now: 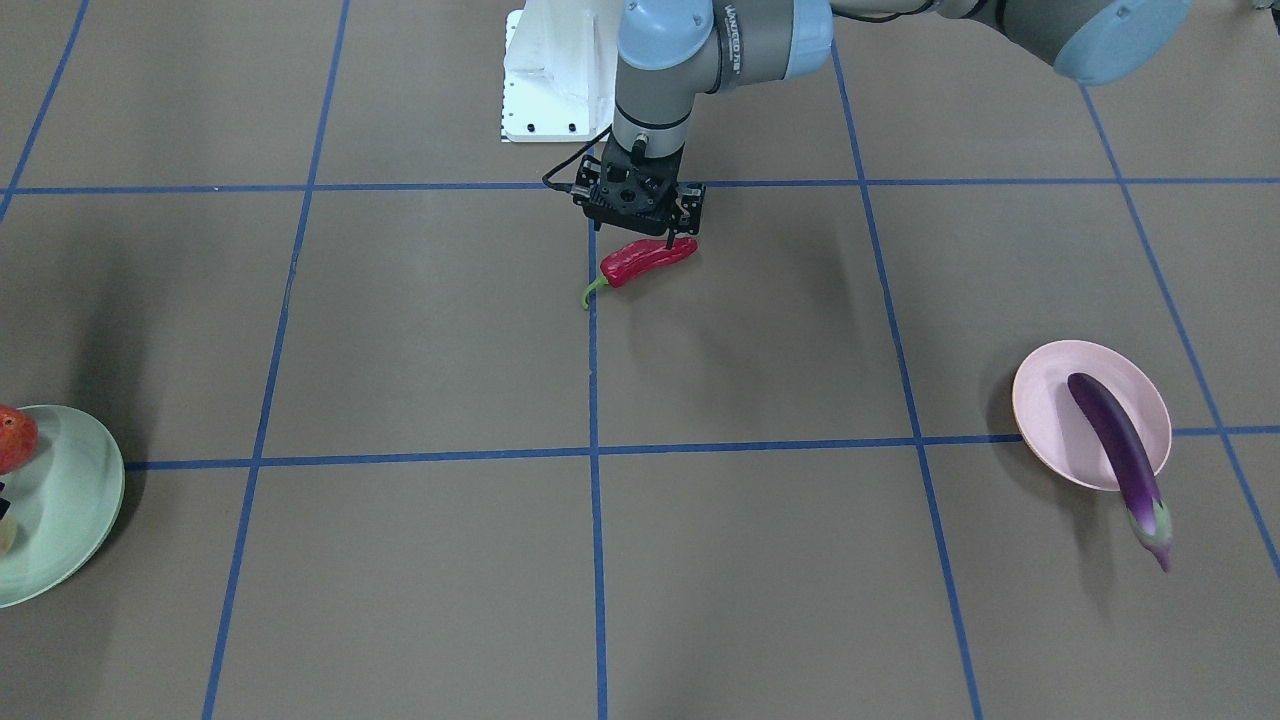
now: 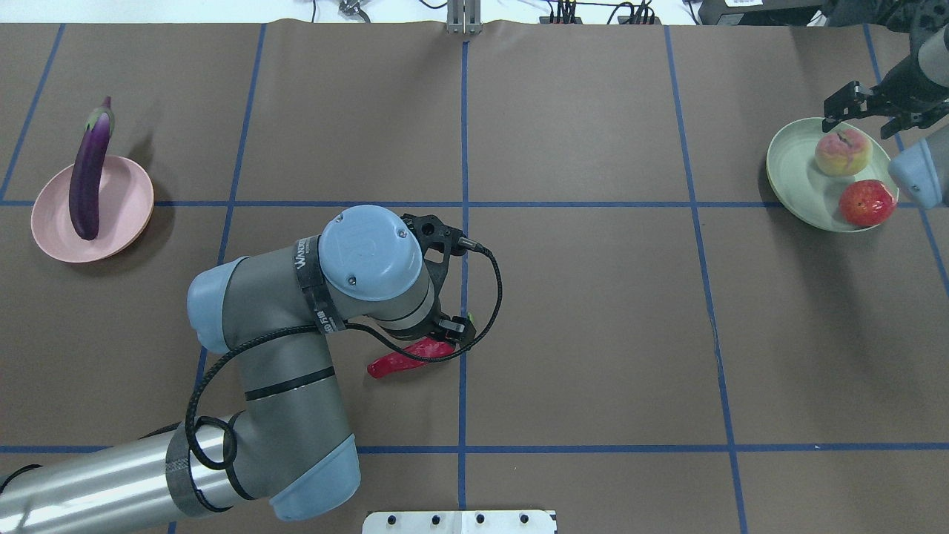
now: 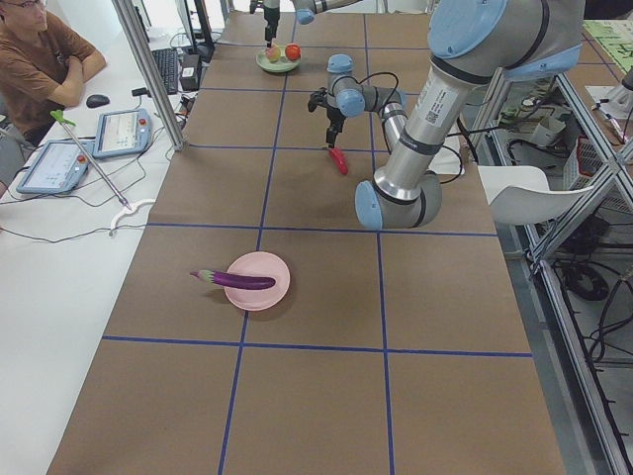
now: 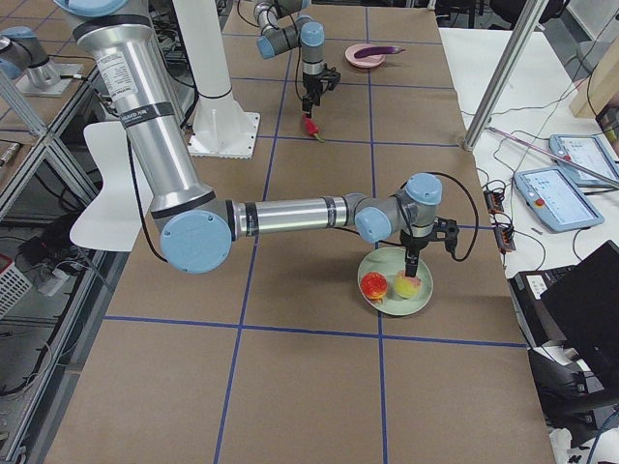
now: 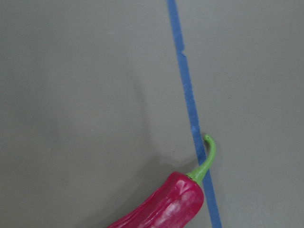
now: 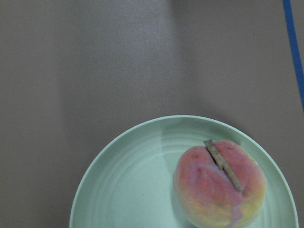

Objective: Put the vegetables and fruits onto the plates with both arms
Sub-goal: 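Grasp the red chili pepper with the left gripper while the right gripper releases the peach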

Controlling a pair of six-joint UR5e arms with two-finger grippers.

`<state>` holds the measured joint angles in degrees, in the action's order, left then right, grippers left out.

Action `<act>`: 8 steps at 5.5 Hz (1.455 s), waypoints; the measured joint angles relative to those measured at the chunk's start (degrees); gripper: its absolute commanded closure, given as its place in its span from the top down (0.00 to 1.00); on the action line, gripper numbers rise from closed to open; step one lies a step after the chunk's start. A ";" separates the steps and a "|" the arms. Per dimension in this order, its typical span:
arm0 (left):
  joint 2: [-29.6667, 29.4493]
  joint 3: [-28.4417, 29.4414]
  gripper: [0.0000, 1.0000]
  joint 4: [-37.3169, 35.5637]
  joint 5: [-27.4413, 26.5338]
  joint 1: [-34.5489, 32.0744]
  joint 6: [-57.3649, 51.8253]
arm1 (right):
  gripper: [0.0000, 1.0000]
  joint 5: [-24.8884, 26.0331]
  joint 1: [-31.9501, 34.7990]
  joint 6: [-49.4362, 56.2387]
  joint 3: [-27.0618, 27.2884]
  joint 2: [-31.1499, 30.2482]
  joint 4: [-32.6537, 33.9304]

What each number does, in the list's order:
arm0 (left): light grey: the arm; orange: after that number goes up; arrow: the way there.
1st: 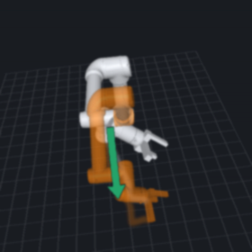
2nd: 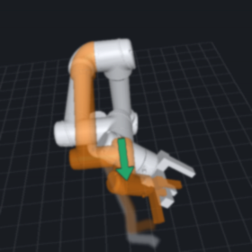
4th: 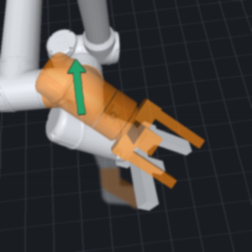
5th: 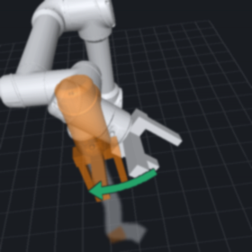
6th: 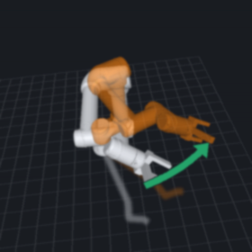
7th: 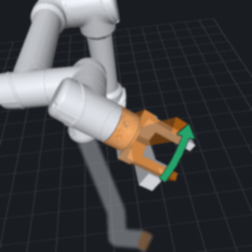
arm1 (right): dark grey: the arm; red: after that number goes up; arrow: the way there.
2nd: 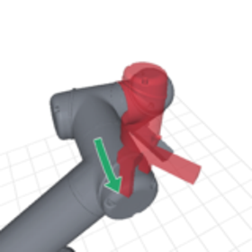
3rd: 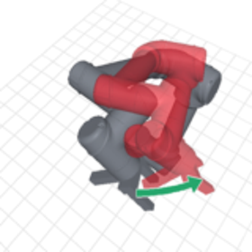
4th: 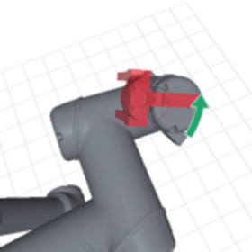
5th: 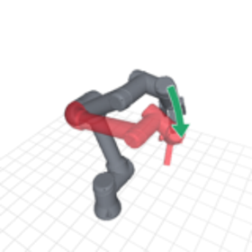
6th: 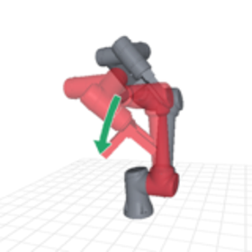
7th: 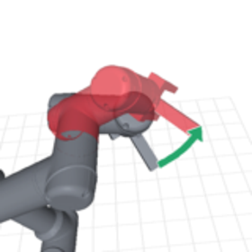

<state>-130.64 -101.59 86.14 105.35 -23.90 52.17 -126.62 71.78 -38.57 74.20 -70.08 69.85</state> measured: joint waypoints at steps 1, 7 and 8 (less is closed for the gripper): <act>0.48 -2.32 0.99 0.02 -0.77 0.36 -2.99 | 1.00 -0.78 0.37 -0.46 -0.33 -0.46 0.20; 3.55 5.18 0.94 14.34 -1.08 3.00 -22.92 | 1.00 -11.83 6.63 -1.19 0.17 -2.12 0.58; 3.55 5.34 0.94 14.21 -1.08 1.72 -24.49 | 1.00 -12.76 8.03 -1.17 4.33 -3.66 1.34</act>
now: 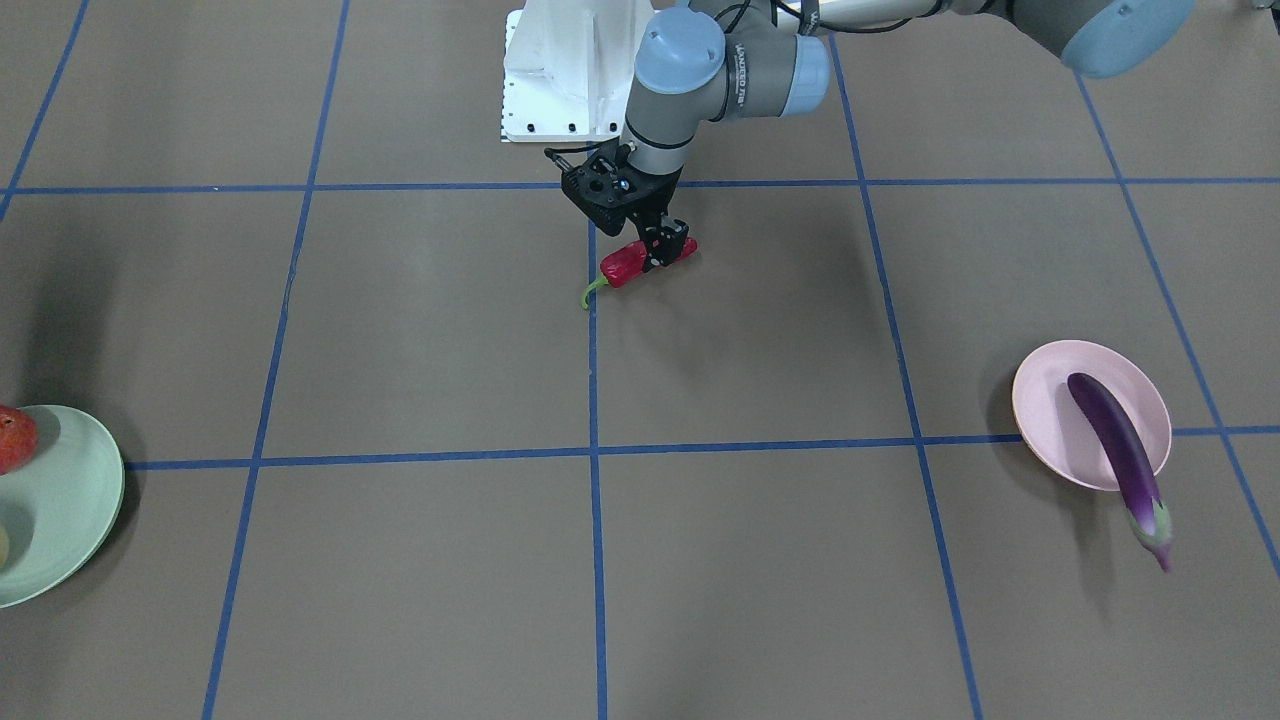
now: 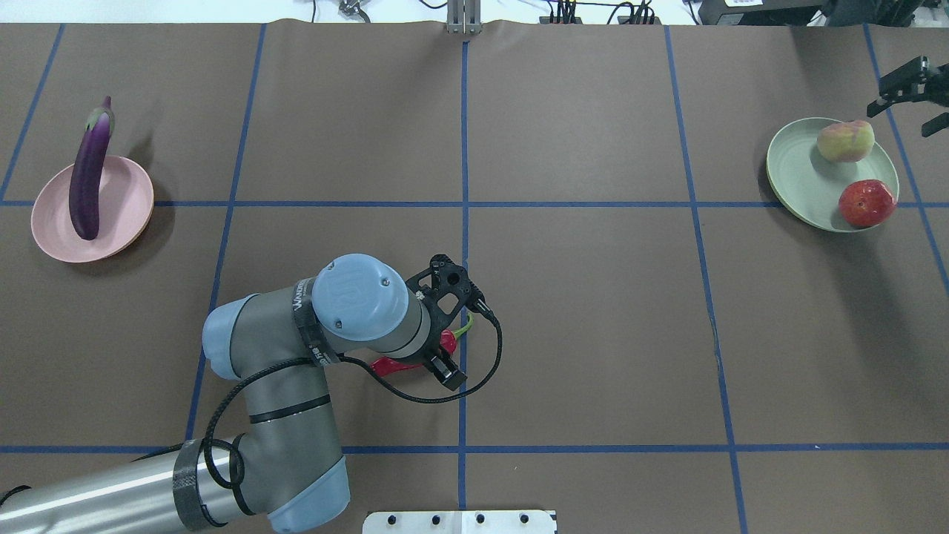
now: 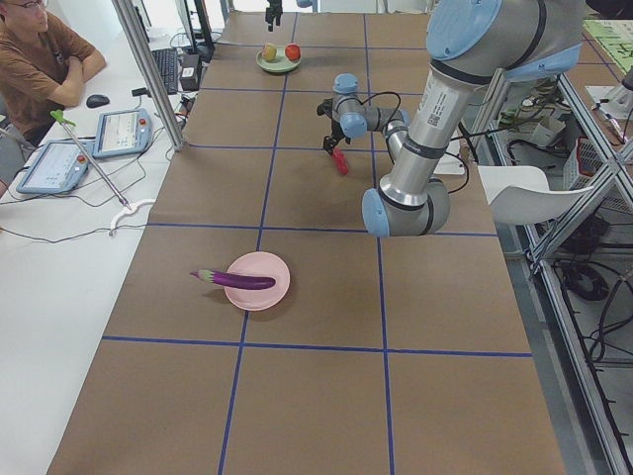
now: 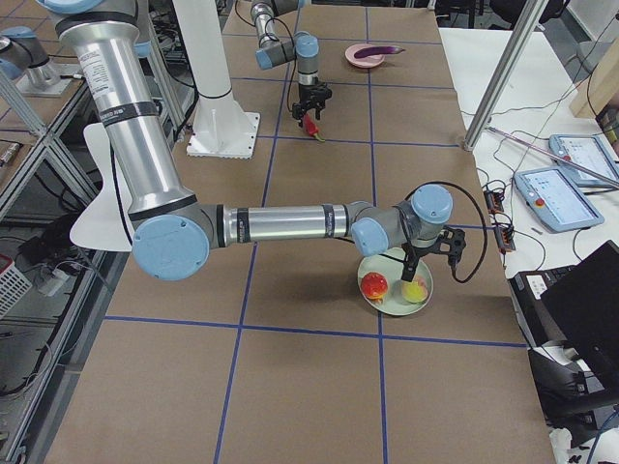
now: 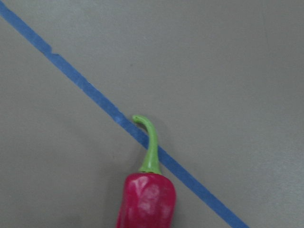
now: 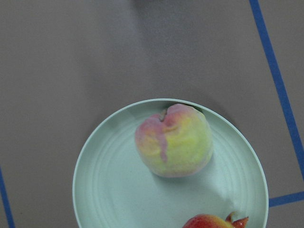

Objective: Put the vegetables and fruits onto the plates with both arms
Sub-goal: 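Grasp the red chili pepper with the left gripper while the right gripper releases the peach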

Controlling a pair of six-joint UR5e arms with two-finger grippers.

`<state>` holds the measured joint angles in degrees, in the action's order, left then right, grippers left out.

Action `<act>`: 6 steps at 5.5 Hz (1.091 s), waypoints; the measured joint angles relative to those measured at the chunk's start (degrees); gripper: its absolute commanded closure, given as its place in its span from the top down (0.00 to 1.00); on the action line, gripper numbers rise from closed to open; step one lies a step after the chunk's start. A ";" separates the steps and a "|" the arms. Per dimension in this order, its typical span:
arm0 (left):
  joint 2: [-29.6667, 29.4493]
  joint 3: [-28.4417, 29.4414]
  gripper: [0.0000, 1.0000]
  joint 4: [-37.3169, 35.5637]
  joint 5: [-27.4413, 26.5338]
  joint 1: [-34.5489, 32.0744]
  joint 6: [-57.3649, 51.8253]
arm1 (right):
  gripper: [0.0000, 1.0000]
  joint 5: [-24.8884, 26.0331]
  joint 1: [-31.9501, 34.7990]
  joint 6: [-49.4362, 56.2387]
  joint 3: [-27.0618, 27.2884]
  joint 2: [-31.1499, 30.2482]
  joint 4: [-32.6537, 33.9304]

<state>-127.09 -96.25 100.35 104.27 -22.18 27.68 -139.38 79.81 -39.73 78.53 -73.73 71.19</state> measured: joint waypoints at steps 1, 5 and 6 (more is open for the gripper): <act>0.00 0.17 0.94 -0.11 0.01 -1.12 -1.36 | 1.00 0.29 0.44 0.01 6.37 -4.46 1.18; -0.79 3.22 0.95 -0.15 0.61 -1.00 -1.72 | 1.00 0.28 -2.27 -0.14 20.60 -18.62 2.02; -0.82 3.32 0.95 -0.15 0.69 -0.43 -1.50 | 1.00 0.01 -2.85 -0.54 21.01 -18.98 2.02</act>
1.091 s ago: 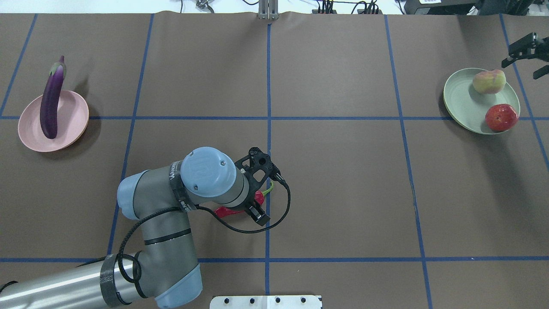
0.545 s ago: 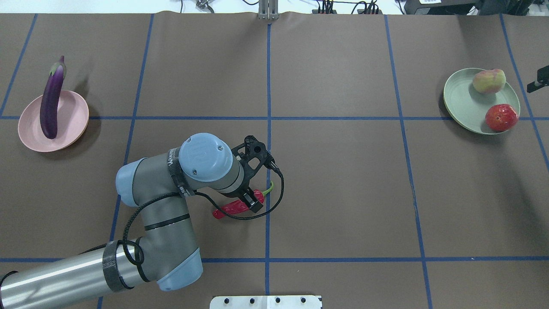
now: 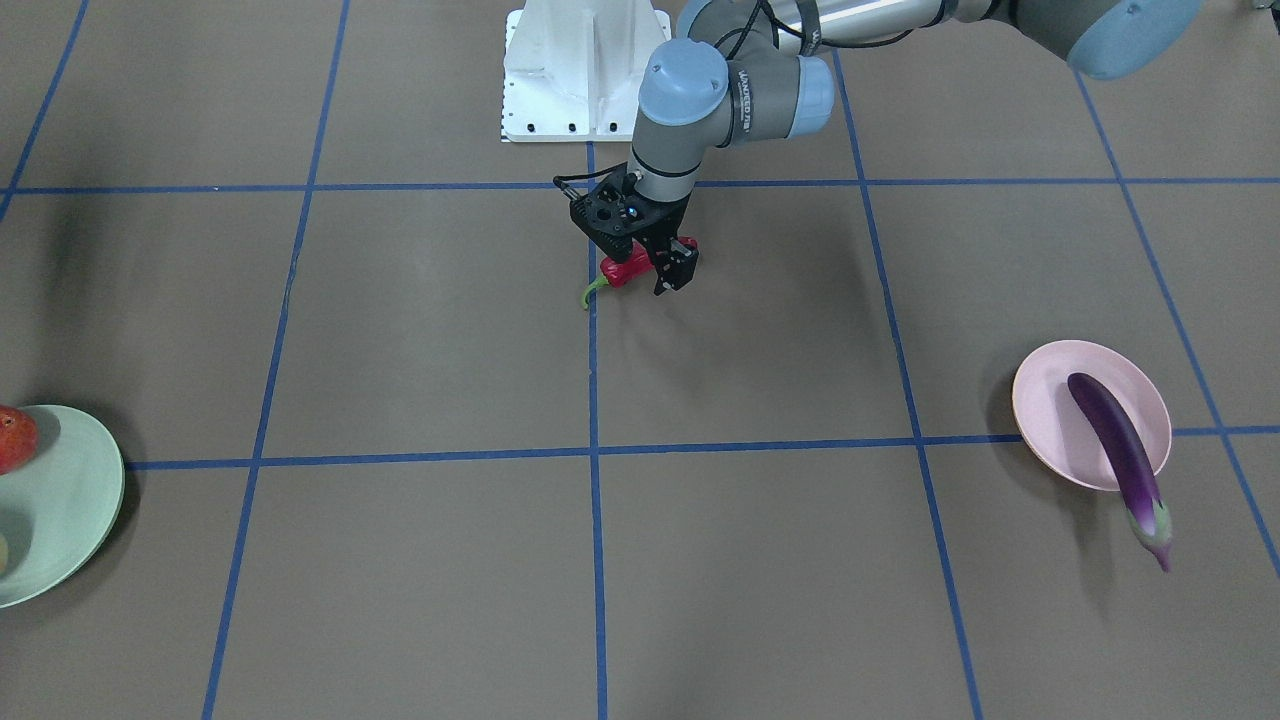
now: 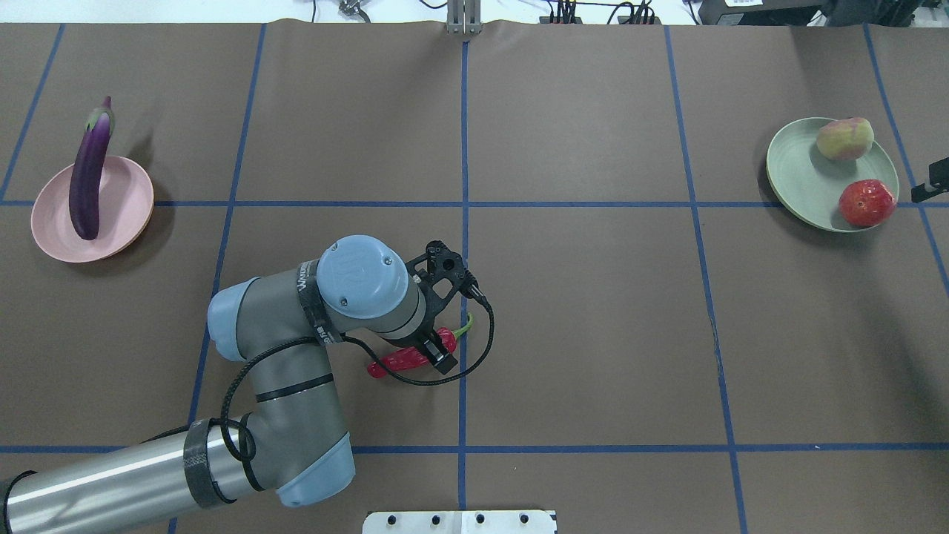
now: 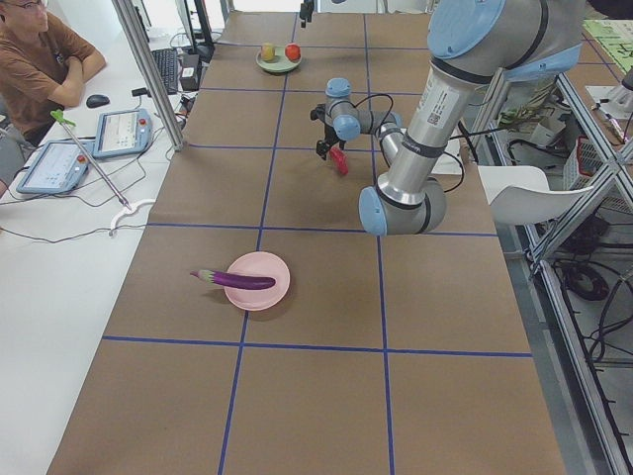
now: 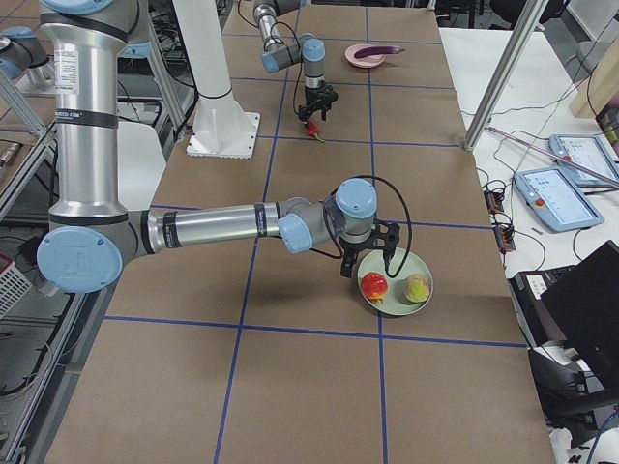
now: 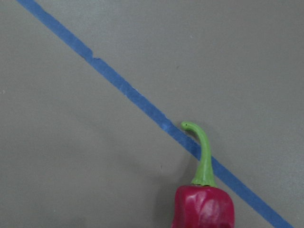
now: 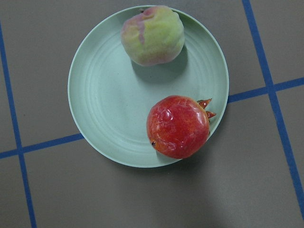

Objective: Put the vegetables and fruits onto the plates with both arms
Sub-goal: 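Grasp the red chili pepper with the left gripper while the right gripper releases the peach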

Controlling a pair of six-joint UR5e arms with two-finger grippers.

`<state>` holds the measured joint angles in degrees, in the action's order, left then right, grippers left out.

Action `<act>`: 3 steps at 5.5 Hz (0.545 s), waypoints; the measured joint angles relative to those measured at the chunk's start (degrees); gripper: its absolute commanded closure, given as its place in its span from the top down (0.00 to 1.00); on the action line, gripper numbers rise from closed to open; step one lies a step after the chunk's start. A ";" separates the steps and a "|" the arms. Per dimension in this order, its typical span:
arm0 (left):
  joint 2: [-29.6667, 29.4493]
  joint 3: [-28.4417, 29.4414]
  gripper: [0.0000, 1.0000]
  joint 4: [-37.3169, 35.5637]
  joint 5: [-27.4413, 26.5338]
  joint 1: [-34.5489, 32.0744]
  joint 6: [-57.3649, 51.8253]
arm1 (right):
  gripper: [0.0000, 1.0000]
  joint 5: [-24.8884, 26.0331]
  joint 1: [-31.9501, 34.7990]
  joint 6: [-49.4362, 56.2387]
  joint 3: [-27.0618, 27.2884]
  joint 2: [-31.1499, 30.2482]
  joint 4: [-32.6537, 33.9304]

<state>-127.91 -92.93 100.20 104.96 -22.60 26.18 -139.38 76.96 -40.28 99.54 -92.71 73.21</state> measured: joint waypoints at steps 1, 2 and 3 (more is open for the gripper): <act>0.01 0.20 0.74 0.00 0.00 0.94 0.58 | 1.00 -0.14 -0.64 -1.34 0.16 0.12 -0.05; 0.03 0.24 0.13 0.00 0.01 1.50 1.17 | 1.00 -0.18 -1.35 -3.04 0.49 0.33 -0.14; 0.15 0.14 0.00 0.00 0.08 1.71 1.33 | 1.00 -0.19 -1.84 -4.01 0.87 0.39 -0.17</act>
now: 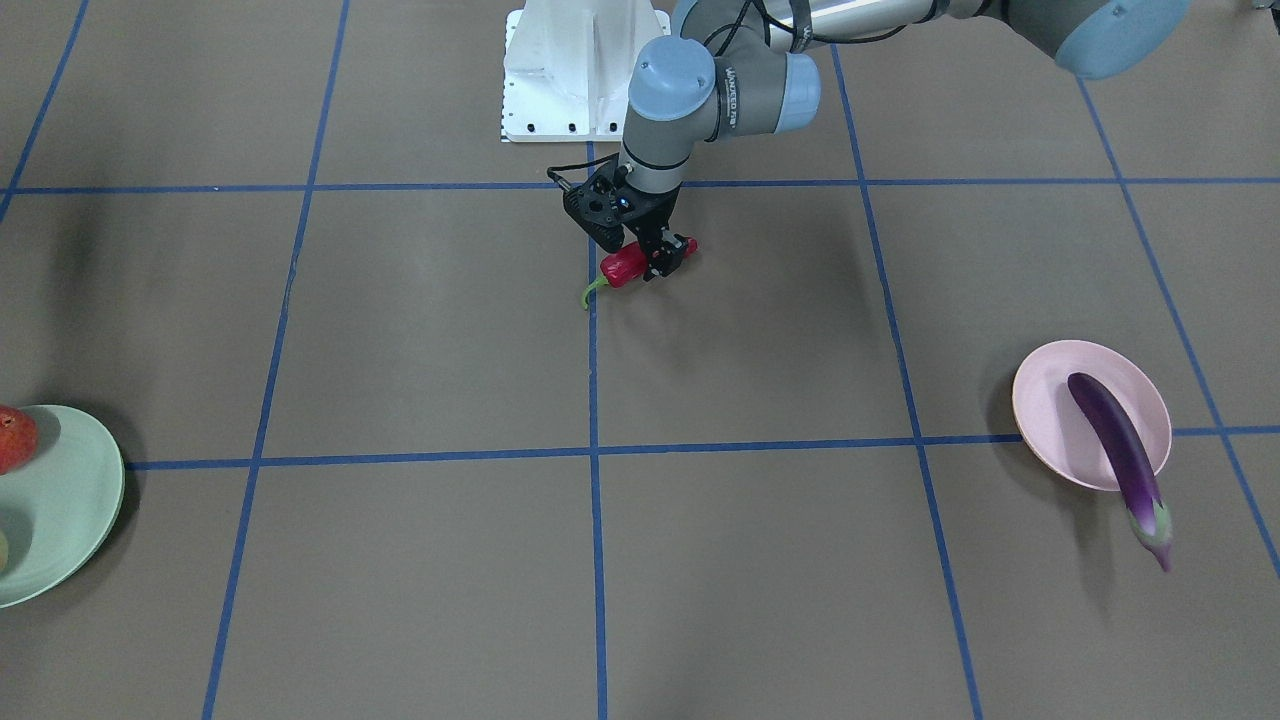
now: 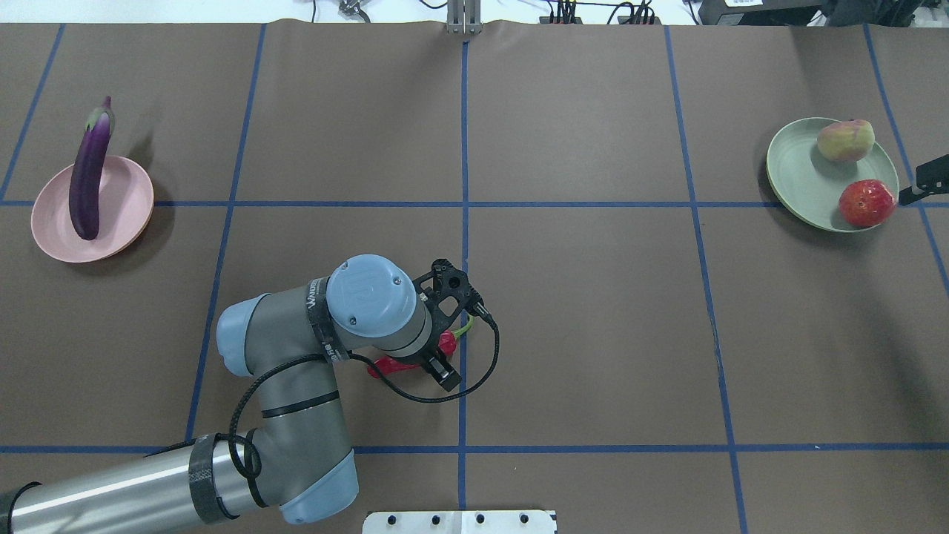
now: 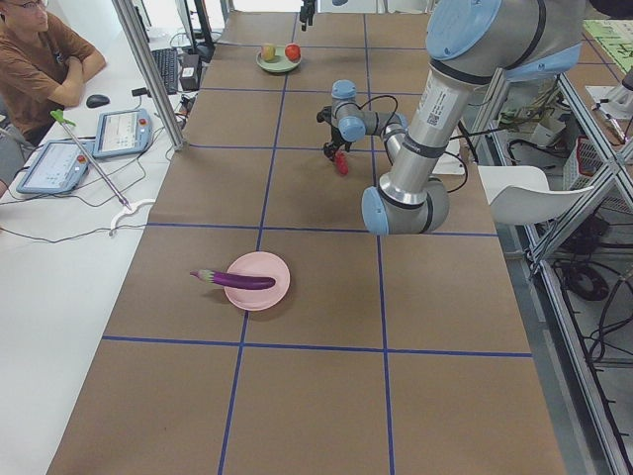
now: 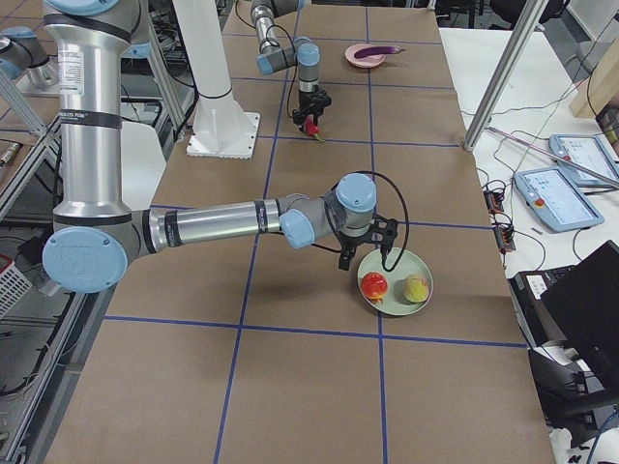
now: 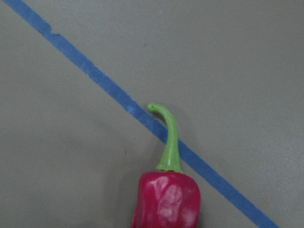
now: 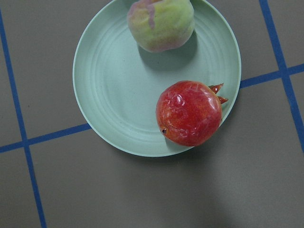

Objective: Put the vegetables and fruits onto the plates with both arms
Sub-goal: 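Grasp the red chili pepper with the left gripper while the right gripper releases the peach, then carry the chili onto the pink plate beside the eggplant with the left gripper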

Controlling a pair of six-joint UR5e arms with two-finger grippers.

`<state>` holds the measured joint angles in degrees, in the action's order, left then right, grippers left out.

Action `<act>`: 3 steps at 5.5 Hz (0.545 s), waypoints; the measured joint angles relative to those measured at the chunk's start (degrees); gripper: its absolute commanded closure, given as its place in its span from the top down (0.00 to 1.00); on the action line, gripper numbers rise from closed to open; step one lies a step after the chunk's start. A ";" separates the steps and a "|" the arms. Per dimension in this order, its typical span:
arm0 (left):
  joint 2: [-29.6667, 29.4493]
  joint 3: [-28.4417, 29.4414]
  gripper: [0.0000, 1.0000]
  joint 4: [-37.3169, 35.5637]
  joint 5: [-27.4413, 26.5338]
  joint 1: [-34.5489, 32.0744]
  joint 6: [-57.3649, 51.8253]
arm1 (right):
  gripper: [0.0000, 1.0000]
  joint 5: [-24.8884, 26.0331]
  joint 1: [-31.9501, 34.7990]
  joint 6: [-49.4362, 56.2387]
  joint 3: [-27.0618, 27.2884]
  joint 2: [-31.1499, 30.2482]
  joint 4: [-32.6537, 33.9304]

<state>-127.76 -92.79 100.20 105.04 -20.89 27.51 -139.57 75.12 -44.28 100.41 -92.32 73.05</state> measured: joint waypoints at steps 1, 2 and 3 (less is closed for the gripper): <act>0.16 -0.52 0.00 0.05 -0.05 -0.09 0.06 | 1.00 0.02 -0.24 -0.28 0.17 0.06 -0.01; 0.33 -1.75 0.00 -0.10 -0.21 -1.19 0.90 | 1.00 0.07 -0.42 -0.43 0.24 0.13 -0.01; 0.82 -3.81 0.00 -1.42 -0.17 -4.77 2.78 | 1.00 0.25 -0.60 -0.57 0.21 0.21 -0.01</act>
<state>-126.94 -96.60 98.78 104.87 -25.66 30.29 -139.32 74.52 -44.85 100.62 -92.10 73.04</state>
